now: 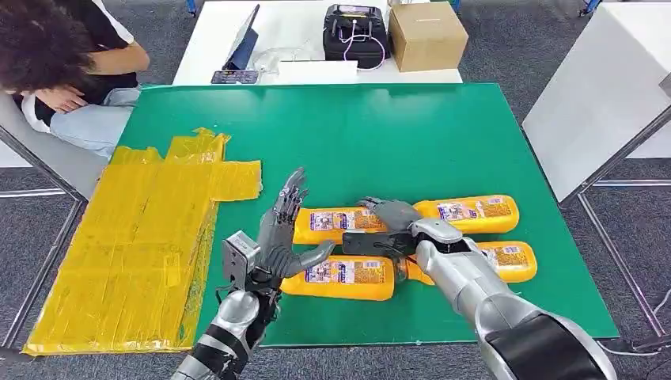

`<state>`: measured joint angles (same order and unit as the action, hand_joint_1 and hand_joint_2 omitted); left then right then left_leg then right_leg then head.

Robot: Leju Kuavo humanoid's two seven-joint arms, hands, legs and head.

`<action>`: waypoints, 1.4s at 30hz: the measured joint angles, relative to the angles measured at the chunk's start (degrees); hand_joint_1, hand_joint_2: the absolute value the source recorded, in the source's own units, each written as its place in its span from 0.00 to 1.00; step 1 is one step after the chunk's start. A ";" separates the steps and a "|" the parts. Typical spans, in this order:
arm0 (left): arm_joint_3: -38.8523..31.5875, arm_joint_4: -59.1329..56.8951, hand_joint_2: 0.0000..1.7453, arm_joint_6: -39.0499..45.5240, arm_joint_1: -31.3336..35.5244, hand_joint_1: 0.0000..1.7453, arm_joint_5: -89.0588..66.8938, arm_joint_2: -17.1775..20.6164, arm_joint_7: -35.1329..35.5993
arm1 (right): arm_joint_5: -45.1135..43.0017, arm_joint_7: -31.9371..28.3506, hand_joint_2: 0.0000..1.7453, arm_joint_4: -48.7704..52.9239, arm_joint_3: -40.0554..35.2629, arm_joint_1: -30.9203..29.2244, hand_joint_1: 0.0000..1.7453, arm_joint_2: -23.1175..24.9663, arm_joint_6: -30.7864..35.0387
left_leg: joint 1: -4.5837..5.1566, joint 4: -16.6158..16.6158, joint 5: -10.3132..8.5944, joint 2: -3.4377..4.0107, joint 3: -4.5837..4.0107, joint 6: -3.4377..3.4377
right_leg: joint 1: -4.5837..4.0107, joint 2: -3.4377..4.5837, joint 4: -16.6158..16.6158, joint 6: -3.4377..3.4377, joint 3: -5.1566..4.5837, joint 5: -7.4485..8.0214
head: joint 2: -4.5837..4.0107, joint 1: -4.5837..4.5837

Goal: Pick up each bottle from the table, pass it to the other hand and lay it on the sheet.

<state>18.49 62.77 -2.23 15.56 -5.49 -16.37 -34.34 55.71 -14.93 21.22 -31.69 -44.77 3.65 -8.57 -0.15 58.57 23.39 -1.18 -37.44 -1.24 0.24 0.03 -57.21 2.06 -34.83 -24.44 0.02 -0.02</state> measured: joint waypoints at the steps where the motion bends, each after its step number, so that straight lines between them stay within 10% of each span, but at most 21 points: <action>1: 0.04 -0.02 1.00 0.00 0.01 0.00 0.00 0.00 -0.02 | 0.00 0.04 1.00 -0.04 0.02 -0.01 0.33 -0.02 0.00 | 0.00 0.00 0.00 0.00 0.00 0.00 | 0.00 0.00 0.00 0.00 0.00 0.00 | 0.00 0.00; 3: 0.07 -0.11 1.00 0.00 0.00 0.00 0.00 -0.02 -0.04 | 0.00 0.07 1.00 -0.09 0.02 -0.01 0.89 -0.09 0.02 | 0.00 0.00 0.00 0.00 0.00 0.00 | 0.00 0.00 0.00 0.00 0.01 0.00 | 0.00 0.00; 4: 0.07 -0.13 1.00 0.00 0.02 0.00 0.00 -0.02 -0.04 | 0.00 0.07 1.00 -0.13 0.02 -0.03 0.99 -0.11 0.02 | 0.00 0.00 0.00 0.00 0.01 0.00 | 0.00 0.00 0.00 0.00 0.01 0.00 | 0.00 0.00; 28: -0.17 0.59 1.00 1.07 -1.46 0.00 -0.72 -0.28 0.83 | 9.77 10.58 1.00 3.70 3.06 4.78 1.00 2.27 45.49 | 0.00 -0.01 0.00 0.00 -0.03 0.00 | -0.01 0.00 -0.01 0.00 0.01 0.00 | 0.00 0.00; 42: -0.54 1.00 1.00 1.75 -2.69 0.00 -1.29 -0.46 1.16 | 13.52 -0.45 1.00 24.23 25.24 15.10 1.00 7.60 45.94 | 0.00 -0.02 0.01 -0.02 -0.06 0.00 | -0.01 -0.03 -0.01 0.00 -0.01 -0.01 | 0.00 0.00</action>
<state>17.95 63.78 -0.48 12.87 -6.78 -16.83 -33.18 69.23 -15.38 45.46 -6.46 -29.67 11.25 37.38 -0.15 58.55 23.40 -1.20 -37.49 -1.24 0.22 0.00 -57.22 2.06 -34.83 -24.45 0.02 -0.02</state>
